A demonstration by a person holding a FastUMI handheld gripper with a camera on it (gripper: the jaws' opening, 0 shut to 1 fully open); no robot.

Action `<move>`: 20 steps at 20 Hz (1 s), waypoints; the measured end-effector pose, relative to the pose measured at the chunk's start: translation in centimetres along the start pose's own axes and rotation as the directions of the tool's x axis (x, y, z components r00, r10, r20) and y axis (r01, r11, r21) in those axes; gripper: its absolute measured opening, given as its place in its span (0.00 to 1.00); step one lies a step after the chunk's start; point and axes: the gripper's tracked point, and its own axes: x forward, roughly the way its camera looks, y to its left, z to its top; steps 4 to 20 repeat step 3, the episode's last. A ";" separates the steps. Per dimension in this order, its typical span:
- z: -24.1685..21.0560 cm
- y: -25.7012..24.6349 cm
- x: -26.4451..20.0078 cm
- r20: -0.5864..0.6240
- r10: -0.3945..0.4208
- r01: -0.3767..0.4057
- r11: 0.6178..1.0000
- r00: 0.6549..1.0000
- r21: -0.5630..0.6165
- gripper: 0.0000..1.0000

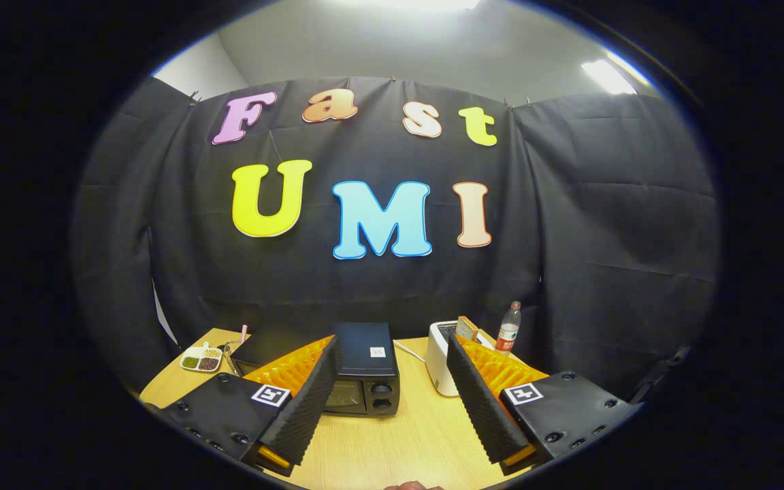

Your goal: Open the toaster oven, put the food inside, and close the toaster oven door.

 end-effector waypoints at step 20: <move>0.5 -0.1 -0.3 0.016 0.004 -0.004 1.000 1.000 -0.013 0.98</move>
